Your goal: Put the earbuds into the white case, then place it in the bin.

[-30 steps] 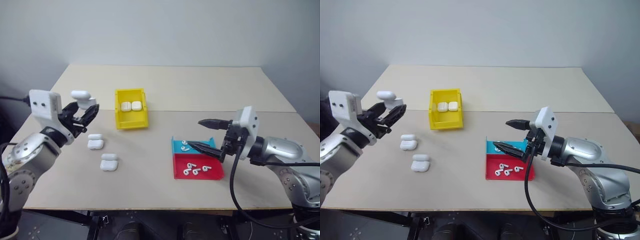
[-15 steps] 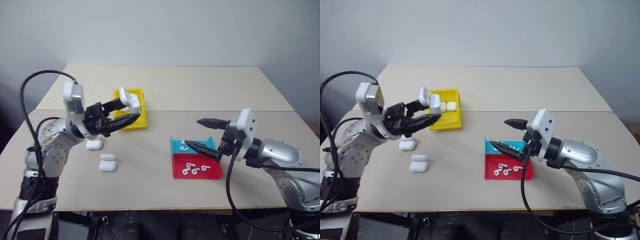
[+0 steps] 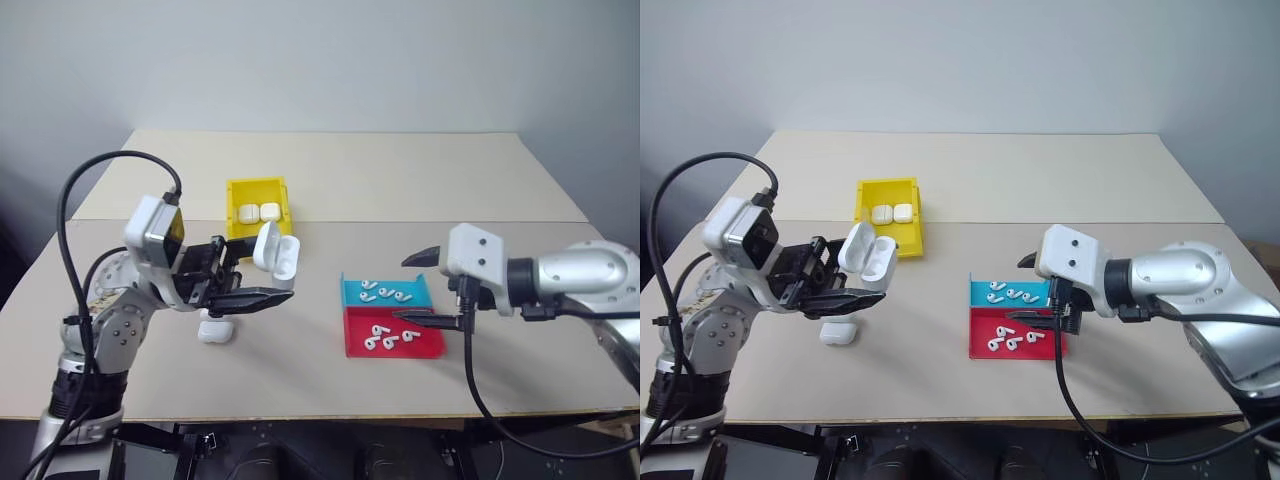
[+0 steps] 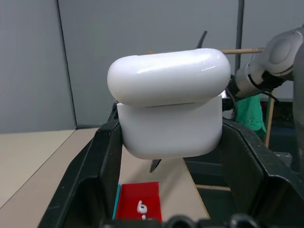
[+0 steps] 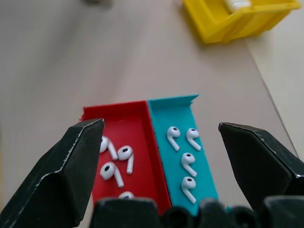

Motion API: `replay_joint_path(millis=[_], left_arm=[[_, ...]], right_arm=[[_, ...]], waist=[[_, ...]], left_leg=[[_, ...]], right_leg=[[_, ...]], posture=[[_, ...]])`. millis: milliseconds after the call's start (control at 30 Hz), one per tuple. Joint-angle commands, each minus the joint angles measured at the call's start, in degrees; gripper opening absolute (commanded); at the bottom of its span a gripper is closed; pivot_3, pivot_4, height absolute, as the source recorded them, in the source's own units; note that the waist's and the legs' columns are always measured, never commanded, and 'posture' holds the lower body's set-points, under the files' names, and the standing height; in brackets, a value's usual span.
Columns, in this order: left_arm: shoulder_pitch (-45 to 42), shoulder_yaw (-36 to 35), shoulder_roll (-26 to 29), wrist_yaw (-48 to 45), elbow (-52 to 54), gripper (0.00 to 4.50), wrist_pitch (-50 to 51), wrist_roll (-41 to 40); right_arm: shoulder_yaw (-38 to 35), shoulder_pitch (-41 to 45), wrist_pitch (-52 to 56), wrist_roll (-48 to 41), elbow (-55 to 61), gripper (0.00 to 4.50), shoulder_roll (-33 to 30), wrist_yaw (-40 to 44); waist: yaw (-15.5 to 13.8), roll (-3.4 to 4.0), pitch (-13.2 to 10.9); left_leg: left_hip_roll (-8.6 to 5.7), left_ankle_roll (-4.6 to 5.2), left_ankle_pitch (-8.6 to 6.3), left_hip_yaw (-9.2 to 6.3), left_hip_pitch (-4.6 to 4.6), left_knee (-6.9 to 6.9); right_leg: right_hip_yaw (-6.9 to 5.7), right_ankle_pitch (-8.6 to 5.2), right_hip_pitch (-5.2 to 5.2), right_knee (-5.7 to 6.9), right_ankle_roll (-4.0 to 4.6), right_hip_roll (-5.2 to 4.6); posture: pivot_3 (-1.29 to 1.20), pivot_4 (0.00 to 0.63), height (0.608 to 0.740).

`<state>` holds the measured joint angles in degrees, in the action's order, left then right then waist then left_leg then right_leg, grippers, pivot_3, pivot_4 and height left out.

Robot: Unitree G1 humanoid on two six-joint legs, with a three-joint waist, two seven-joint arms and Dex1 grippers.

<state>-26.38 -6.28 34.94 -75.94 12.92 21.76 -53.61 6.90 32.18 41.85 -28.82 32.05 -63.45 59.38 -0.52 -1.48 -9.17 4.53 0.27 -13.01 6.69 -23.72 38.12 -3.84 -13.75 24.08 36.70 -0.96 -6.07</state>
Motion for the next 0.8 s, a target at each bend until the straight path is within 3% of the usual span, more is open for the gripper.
replay_joint_path(millis=[33,100,200,500,800], left_arm=[[-1.66,0.32,-2.19,0.34,0.92,2.77,-1.86,1.21],[-1.83,0.55,-3.35,0.54,0.97,2.77,-2.19,1.88],[-0.84,0.65,-4.38,0.61,2.27,2.77,-1.95,2.04],[2.11,0.52,-4.52,2.95,5.89,2.77,-1.13,2.03],[4.69,0.51,-4.76,5.44,8.71,2.77,-0.9,1.54]], right_arm=[[4.33,3.1,-0.15,2.26,0.44,4.32,-2.06,5.81],[6.36,4.25,0.07,3.73,0.28,3.89,-1.9,6.8],[12.65,6.17,1.55,9.27,-0.64,2.87,-0.99,6.85],[26.93,9.78,6.94,24.5,-4.77,2.87,1.76,7.04],[30.41,11.37,8.34,29.68,-8.22,2.87,4.5,9.74]], waist=[[-0.05,0.0,0.0],[-0.08,0.0,0.0],[-0.04,0.0,0.0],[0.02,0.0,0.0],[0.02,0.0,0.0]], left_leg=[[0.0,0.02,-0.01,0.0,-0.03,0.01],[-0.01,0.04,-0.02,0.01,-0.07,0.1],[0.0,0.05,-0.03,0.01,-0.07,0.18],[0.04,0.03,-0.02,0.02,-0.08,0.2],[0.04,0.03,-0.02,0.02,-0.08,0.2]], right_leg=[[0.0,0.0,0.02,-0.01,0.0,0.0],[0.0,0.0,0.03,0.0,0.0,-0.01],[0.01,0.0,0.02,0.04,0.0,-0.01],[0.01,0.0,0.06,0.07,0.0,0.01],[0.01,0.0,0.06,0.06,0.0,0.01]], posture=[[0.0,0.15,0.74],[0.0,0.15,0.74],[0.0,0.15,0.74],[0.0,0.15,0.74],[0.0,0.15,0.74]])
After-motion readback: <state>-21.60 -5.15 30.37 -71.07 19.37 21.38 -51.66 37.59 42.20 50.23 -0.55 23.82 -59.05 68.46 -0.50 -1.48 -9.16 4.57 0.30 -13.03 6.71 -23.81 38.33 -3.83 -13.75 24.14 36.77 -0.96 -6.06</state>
